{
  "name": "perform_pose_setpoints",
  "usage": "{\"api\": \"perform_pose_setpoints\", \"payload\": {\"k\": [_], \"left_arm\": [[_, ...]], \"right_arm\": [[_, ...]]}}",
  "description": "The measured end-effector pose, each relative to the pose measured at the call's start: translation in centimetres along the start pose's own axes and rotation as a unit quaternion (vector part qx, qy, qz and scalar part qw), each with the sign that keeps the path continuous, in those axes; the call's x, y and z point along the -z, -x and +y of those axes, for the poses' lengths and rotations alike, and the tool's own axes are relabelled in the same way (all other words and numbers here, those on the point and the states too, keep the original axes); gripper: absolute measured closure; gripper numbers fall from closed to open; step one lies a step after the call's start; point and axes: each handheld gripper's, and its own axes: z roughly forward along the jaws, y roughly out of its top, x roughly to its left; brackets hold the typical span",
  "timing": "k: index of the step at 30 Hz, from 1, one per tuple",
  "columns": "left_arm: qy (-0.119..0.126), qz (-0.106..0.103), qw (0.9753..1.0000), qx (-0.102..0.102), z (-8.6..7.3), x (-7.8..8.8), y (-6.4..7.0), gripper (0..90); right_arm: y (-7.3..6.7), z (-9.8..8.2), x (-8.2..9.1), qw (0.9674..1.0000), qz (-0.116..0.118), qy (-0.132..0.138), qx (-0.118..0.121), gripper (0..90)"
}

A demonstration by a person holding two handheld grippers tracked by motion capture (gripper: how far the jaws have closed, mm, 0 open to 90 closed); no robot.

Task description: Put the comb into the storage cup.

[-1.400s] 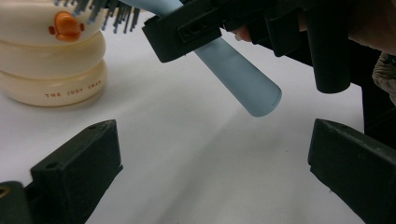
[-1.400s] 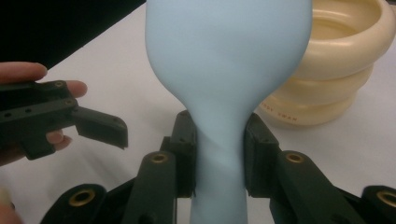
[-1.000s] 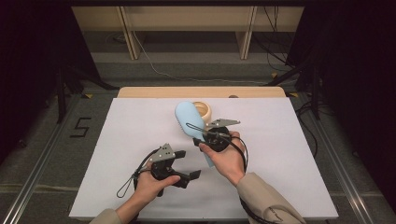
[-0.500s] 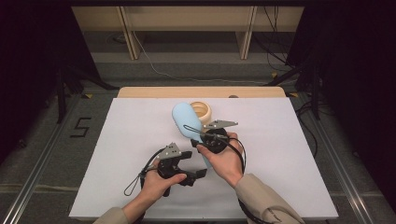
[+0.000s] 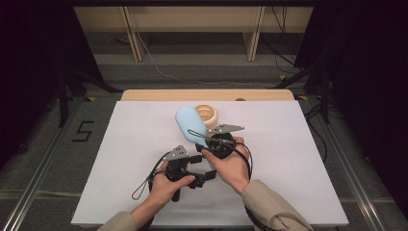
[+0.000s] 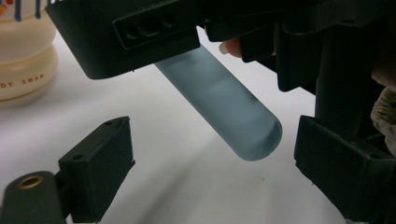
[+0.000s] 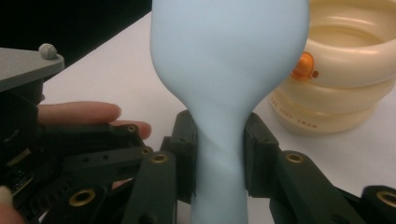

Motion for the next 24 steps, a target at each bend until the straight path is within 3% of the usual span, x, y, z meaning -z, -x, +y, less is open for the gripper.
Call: {"api": "perform_pose_setpoints", "payload": {"k": [4, 24], "left_arm": [[0.006, -0.003, 0.9998, 0.019, 0.01, -0.12, -0.20, 13.5], [0.004, -0.007, 0.9995, 0.031, -0.02, -0.83, -0.30, 15.4]], "right_arm": [[-0.06, -0.01, -0.01, 1.0000, 0.000, -0.001, 0.001, 70.3], [-0.31, -0.18, -0.31, 1.0000, 0.003, 0.000, 0.005, 70.5]]}}
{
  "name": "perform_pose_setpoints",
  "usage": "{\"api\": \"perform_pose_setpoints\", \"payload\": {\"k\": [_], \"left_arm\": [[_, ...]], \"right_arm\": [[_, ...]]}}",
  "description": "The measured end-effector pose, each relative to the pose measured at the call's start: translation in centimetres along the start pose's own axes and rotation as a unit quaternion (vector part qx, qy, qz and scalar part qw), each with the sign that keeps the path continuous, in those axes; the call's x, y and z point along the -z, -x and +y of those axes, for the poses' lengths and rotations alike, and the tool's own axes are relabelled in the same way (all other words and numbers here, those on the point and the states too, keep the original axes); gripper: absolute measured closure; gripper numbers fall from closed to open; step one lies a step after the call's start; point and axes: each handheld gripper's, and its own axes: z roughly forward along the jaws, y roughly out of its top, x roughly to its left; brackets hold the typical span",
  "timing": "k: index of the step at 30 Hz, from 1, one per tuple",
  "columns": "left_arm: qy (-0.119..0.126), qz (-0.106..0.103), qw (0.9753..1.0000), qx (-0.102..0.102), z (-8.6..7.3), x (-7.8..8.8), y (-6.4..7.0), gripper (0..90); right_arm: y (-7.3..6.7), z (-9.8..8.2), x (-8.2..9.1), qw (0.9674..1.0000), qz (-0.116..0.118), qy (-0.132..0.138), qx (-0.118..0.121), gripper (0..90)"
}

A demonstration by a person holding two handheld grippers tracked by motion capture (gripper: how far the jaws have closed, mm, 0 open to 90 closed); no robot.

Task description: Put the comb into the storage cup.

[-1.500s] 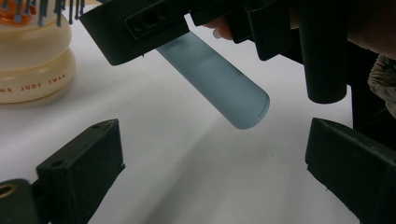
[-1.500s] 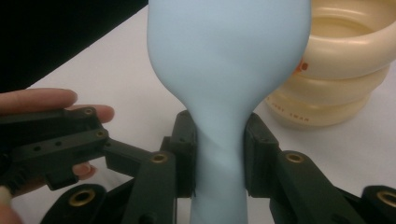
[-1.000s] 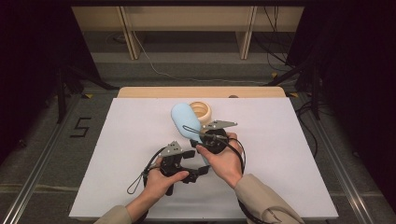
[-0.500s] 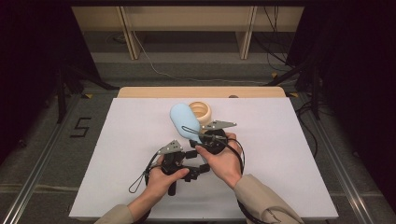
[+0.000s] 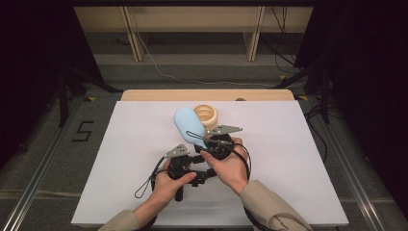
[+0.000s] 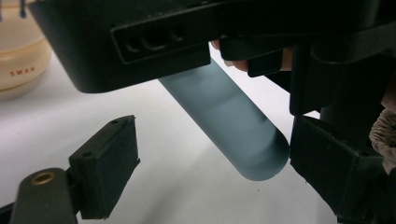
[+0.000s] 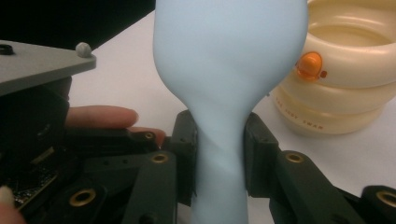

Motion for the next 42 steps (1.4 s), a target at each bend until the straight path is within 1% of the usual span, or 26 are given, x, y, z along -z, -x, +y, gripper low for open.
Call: {"api": "perform_pose_setpoints", "payload": {"k": [5, 14, 20, 23, 28, 30, 32, 34, 35, 36, 39, 42], "left_arm": [[0.000, -0.002, 1.0000, 0.004, -0.06, -0.19, 0.00, 16.5], [0.001, -0.009, 0.9999, 0.004, -0.12, -0.27, -0.09, 22.3], [0.004, -0.015, 0.9998, 0.012, -0.18, -0.29, -0.21, 26.3], [0.001, -0.018, 0.9998, 0.013, -0.23, -0.31, -0.27, 29.6], [0.000, -0.017, 0.9998, 0.013, -0.35, -0.41, -0.37, 35.6], [0.007, -0.015, 0.9997, 0.019, -0.30, -0.32, -0.43, 37.9], [0.019, -0.008, 0.9995, 0.025, -0.09, -0.06, -0.66, 43.9], [0.019, -0.005, 0.9997, 0.016, 0.05, 0.10, -0.74, 44.9], [0.019, -0.004, 0.9997, 0.016, 0.04, 0.11, -0.70, 44.9], [0.019, -0.005, 0.9997, 0.017, 0.02, 0.08, -0.68, 47.3], [0.018, -0.011, 0.9994, 0.026, -0.06, 0.05, -0.71, 49.5], [0.016, -0.012, 0.9994, 0.028, -0.11, 0.06, -0.81, 53.9]], "right_arm": [[-0.04, -0.04, -0.05, 1.0000, 0.000, -0.001, 0.000, 70.5], [-0.05, -0.03, -0.01, 1.0000, -0.001, 0.001, 0.001, 70.7], [-0.12, -0.12, -0.13, 1.0000, -0.001, 0.000, 0.004, 70.8], [-0.11, -0.10, -0.12, 1.0000, -0.001, 0.000, 0.004, 70.8], [-0.01, -0.09, -0.03, 1.0000, -0.003, 0.001, 0.004, 71.0], [-0.01, -0.07, -0.02, 1.0000, -0.002, 0.001, 0.003, 71.0], [-0.07, -0.17, -0.12, 1.0000, 0.002, -0.002, 0.002, 71.1], [-0.15, -0.19, -0.22, 1.0000, 0.002, -0.003, 0.002, 71.1], [-0.15, -0.19, -0.22, 1.0000, 0.002, -0.003, 0.002, 71.1], [-0.15, -0.21, -0.28, 1.0000, 0.001, -0.003, 0.006, 71.1], [-0.09, -0.25, -0.27, 1.0000, 0.001, -0.004, 0.004, 71.1], [-0.06, -0.24, -0.27, 1.0000, 0.001, -0.002, 0.004, 71.2]]}}
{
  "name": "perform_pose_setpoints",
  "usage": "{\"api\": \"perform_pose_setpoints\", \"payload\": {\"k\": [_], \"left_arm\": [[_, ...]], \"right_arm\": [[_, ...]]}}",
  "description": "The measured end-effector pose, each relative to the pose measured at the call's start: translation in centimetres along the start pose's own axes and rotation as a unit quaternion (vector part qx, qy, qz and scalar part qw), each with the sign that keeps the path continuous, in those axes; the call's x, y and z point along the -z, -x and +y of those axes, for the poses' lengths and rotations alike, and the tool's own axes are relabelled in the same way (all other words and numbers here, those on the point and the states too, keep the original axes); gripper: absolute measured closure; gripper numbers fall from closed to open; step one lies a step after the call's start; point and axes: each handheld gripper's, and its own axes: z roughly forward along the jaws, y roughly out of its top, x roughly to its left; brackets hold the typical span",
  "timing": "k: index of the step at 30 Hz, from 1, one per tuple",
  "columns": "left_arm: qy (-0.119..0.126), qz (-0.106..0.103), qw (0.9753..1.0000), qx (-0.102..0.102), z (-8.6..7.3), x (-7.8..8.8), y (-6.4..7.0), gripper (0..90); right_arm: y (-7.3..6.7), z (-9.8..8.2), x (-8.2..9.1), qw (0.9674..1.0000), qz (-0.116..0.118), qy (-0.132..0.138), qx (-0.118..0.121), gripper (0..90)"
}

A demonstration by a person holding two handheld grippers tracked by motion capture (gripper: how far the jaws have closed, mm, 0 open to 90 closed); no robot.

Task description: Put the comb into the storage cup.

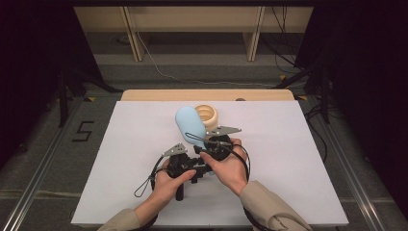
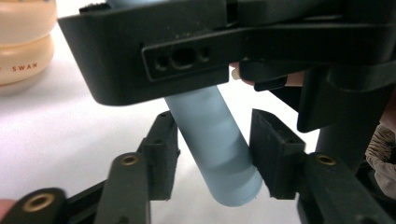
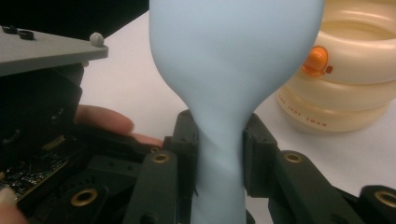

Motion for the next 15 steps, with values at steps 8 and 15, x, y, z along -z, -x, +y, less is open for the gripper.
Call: {"api": "perform_pose_setpoints", "payload": {"k": [8, 15], "left_arm": [[0.002, 0.005, 0.9999, 0.011, -0.04, 0.20, -0.31, 60.6], [0.007, 0.012, 0.9996, 0.023, 0.01, 0.49, -0.49, 64.6]], "right_arm": [[0.04, 0.08, 0.13, 1.0000, 0.003, 0.002, -0.002, 71.2], [-0.04, 0.17, 0.18, 1.0000, 0.008, 0.004, -0.003, 71.2]]}}
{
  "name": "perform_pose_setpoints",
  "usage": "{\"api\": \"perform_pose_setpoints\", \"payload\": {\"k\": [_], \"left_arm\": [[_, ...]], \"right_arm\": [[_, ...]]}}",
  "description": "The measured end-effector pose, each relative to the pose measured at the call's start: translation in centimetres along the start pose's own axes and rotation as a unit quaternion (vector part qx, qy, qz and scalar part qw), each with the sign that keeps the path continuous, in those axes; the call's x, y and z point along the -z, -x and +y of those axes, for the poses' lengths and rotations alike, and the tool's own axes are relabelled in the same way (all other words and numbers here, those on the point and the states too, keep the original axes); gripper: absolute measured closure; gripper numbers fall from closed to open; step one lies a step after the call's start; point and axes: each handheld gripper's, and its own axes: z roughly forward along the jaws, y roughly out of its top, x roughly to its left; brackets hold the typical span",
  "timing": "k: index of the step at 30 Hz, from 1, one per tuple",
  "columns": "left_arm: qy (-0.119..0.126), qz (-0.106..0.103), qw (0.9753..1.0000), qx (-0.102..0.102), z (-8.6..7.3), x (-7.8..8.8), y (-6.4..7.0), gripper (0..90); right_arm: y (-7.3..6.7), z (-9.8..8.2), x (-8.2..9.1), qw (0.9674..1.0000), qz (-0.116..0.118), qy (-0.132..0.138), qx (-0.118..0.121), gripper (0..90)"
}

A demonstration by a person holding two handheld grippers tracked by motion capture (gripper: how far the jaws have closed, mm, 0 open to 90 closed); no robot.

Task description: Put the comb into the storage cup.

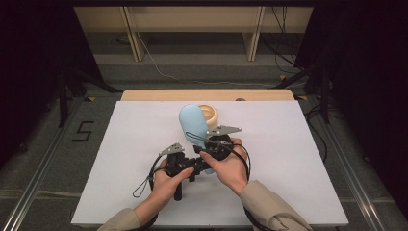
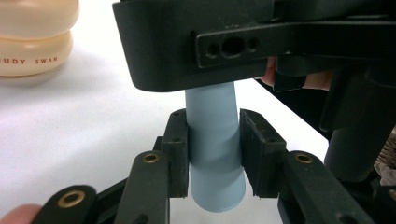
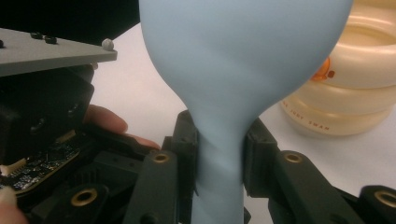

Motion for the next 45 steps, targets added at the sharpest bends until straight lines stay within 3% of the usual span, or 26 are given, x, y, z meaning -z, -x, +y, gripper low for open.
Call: {"api": "perform_pose_setpoints", "payload": {"k": [8, 32, 35, 37, 42, 45], "left_arm": [[-0.004, 0.003, 1.0000, 0.006, 0.07, 0.13, -0.05, 65.1], [-0.009, -0.016, 0.9997, 0.014, 0.22, 0.27, -0.27, 65.3], [-0.009, -0.016, 0.9997, 0.016, 0.25, 0.30, -0.29, 65.3], [-0.009, -0.015, 0.9997, 0.016, 0.25, 0.31, -0.34, 65.4], [-0.009, -0.015, 0.9997, 0.017, 0.27, 0.35, -0.37, 65.4], [-0.011, -0.014, 0.9997, 0.016, 0.25, 0.37, -0.37, 65.4]], "right_arm": [[0.06, 0.05, -0.01, 1.0000, 0.005, -0.002, 0.000, 70.3], [0.27, 0.30, 0.14, 0.9999, 0.012, -0.002, -0.005, 58.9], [0.39, 0.32, 0.10, 0.9998, 0.015, -0.007, -0.006, 54.0], [0.46, 0.30, -0.03, 0.9999, 0.014, -0.008, -0.004, 43.8], [0.52, 0.28, -0.02, 0.9999, 0.014, -0.004, -0.008, 32.8], [0.63, 0.37, 0.12, 0.9998, 0.014, -0.013, 0.007, 25.8]]}}
